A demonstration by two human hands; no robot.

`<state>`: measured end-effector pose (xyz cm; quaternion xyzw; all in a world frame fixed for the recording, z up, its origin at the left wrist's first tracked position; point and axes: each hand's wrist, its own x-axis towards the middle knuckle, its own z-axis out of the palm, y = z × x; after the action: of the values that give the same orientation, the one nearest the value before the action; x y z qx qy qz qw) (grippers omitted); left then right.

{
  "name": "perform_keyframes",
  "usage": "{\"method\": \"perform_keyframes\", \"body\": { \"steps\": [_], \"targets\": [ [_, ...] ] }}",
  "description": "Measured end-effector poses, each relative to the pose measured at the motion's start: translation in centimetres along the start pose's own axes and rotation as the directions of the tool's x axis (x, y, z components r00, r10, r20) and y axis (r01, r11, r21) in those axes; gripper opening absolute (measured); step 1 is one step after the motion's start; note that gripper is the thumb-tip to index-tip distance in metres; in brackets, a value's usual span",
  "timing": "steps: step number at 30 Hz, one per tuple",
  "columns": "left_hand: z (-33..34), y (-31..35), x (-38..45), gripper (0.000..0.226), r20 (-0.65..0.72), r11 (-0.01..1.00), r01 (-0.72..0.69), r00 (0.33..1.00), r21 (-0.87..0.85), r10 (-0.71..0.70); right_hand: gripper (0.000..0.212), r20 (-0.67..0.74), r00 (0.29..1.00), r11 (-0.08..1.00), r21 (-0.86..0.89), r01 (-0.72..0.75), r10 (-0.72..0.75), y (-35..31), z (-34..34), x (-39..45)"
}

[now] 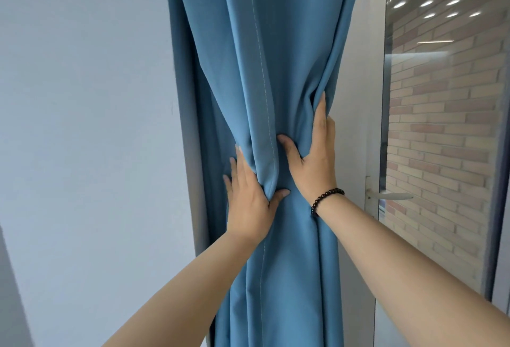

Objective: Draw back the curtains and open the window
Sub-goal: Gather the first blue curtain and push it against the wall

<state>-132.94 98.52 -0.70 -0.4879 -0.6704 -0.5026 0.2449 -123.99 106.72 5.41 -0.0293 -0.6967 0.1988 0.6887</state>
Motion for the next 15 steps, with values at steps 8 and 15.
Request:
{"method": "perform_keyframes", "body": {
  "steps": [8,15],
  "targets": [
    [3.6,-0.8,3.4,0.100,0.021,0.939,0.058,0.997,0.340,-0.069,0.086,0.018,0.999,0.999,-0.022,0.035,-0.035,4.0,-0.1,2.6],
    [5.7,-2.0,5.2,0.101,0.036,0.972,0.089,0.994,0.218,-0.100,0.106,0.121,0.990,0.997,0.017,0.071,-0.072,5.9,0.9,3.5]
  ]
}}
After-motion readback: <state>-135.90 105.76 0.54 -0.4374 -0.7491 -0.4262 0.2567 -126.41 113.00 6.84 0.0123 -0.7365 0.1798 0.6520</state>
